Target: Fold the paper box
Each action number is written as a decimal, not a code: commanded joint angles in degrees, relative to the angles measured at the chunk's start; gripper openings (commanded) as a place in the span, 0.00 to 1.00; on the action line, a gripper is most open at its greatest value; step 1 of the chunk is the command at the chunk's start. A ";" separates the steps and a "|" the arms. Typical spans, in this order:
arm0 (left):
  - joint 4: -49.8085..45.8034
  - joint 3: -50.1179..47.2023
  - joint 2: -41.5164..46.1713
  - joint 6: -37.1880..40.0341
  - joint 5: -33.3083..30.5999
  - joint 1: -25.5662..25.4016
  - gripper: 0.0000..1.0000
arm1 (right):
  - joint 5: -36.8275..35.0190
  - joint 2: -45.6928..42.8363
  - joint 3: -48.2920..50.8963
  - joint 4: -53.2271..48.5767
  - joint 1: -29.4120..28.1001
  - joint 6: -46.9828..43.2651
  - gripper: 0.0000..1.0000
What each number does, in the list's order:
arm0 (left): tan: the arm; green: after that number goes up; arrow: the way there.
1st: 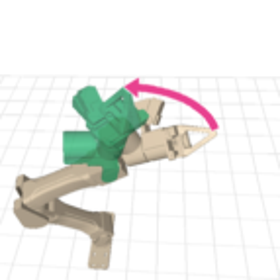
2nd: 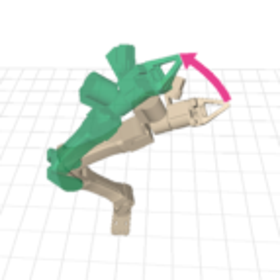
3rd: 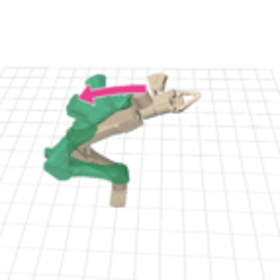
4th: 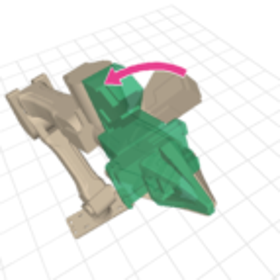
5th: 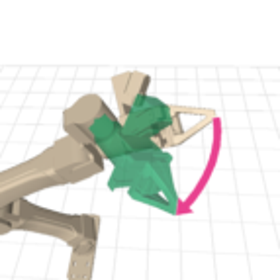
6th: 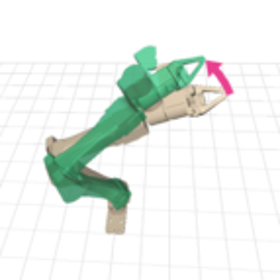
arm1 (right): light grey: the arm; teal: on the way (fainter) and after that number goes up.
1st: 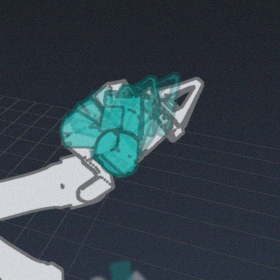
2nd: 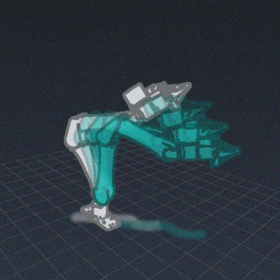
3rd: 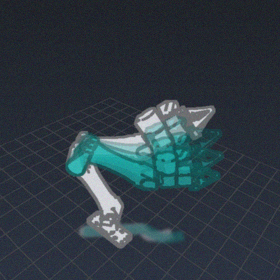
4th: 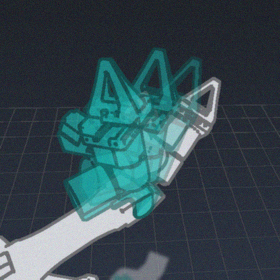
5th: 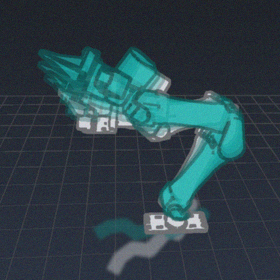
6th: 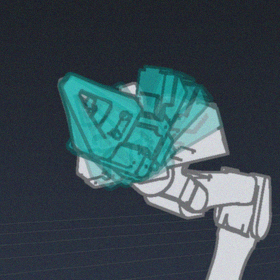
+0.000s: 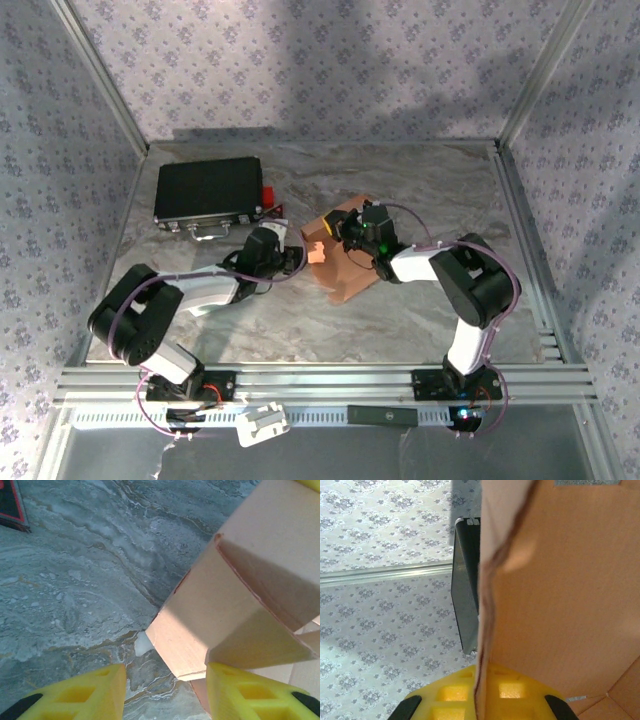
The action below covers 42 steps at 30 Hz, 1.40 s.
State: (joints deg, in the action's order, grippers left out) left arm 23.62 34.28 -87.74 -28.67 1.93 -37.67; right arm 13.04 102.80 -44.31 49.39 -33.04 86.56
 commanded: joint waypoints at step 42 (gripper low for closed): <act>19.18 -6.89 -2.76 -2.47 -12.53 -8.91 0.66 | -0.42 4.95 5.18 16.90 0.68 -3.24 0.00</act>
State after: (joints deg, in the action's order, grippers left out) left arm 39.35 27.66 -92.66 -31.40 -12.25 -46.30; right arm 12.45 107.81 -39.13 65.82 -32.75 83.99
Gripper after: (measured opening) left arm 0.667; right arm 0.056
